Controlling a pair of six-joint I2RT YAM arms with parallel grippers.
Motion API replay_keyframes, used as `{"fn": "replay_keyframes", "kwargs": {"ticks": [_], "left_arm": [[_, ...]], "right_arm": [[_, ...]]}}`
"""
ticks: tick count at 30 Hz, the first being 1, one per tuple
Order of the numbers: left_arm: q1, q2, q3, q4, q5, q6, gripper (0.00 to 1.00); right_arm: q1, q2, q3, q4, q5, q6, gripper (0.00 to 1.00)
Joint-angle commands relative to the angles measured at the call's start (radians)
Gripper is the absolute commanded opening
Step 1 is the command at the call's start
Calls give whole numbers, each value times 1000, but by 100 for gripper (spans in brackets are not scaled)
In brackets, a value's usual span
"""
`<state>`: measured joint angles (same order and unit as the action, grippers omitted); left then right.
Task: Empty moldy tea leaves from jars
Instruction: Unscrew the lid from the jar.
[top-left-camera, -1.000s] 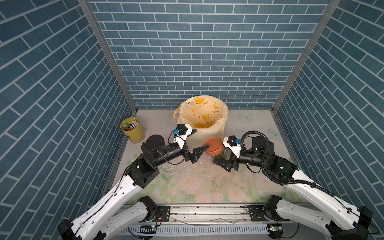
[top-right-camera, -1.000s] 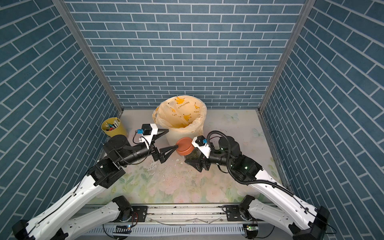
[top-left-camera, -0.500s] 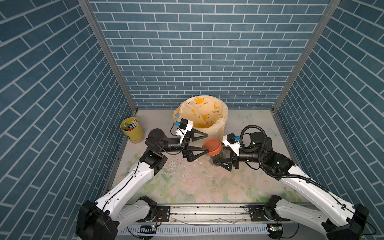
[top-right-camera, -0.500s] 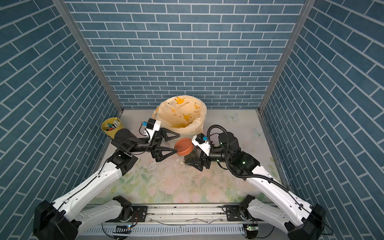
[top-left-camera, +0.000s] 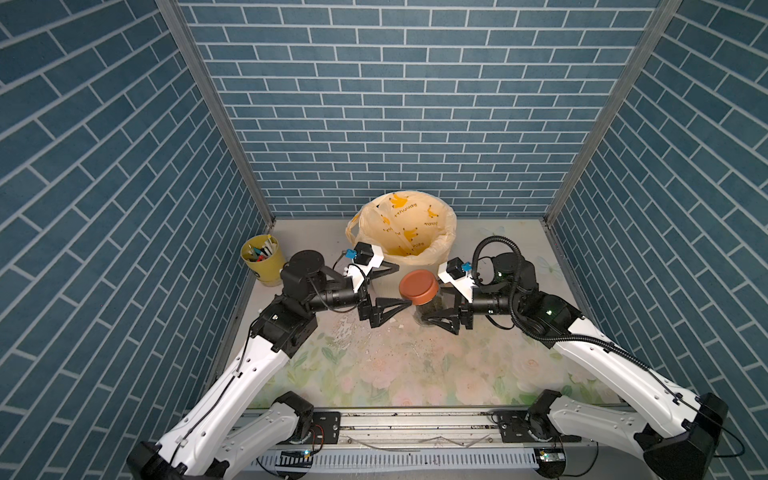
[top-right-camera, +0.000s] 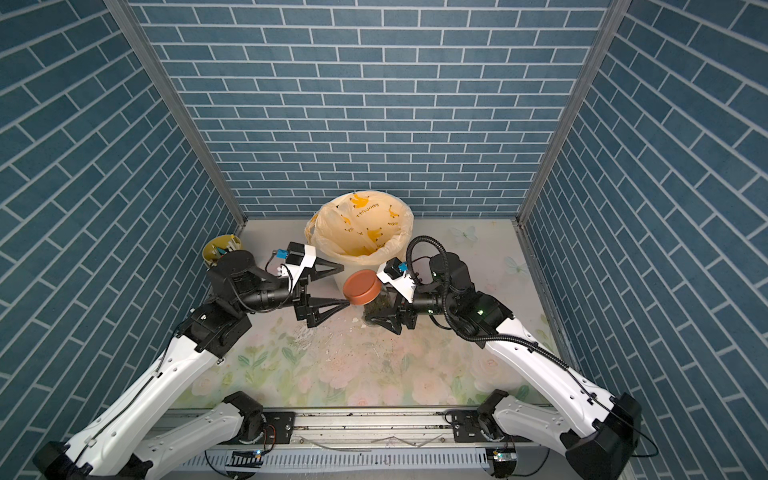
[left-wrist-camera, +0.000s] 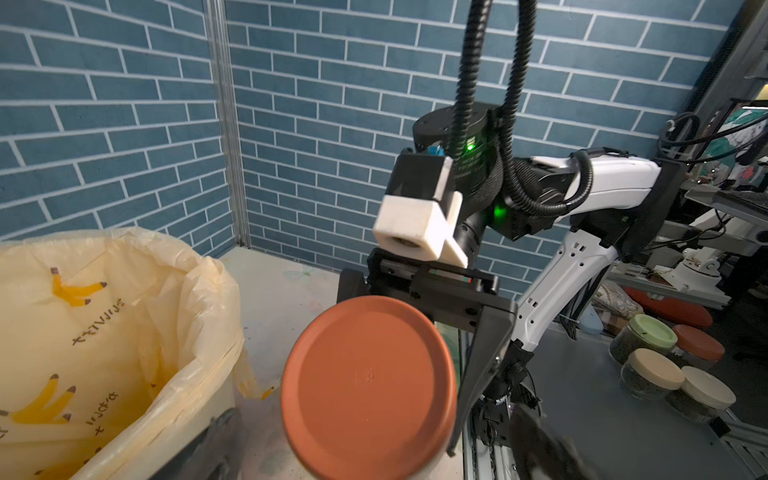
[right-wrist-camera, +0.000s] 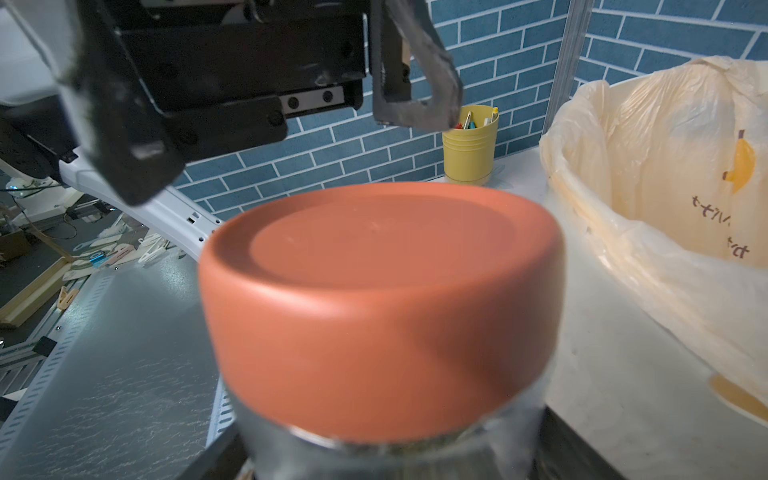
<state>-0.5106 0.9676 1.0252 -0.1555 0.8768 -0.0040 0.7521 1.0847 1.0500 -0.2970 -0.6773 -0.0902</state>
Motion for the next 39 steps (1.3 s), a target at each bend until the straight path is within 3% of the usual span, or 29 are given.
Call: {"fn": "replay_keyframes", "kwargs": {"ticks": [1,8,17,30,39], "left_arm": [[0,8,75,-209,-38,140,100],[0,85,250,-426,-16,287,99],[0,185,371,-607,14,408,99],[-6,251,498,-641,63,440,99],[-22,314,585,-740,0,512,99]], "right_arm": [[7,9,98,-86,-35,-145,0],[23,64,225,-305,26,-313,0],[37,61,226,-297,32,-326,0],[62,160,386,-407,90,-424,0],[63,204,457,-442,93,-455,0]]}}
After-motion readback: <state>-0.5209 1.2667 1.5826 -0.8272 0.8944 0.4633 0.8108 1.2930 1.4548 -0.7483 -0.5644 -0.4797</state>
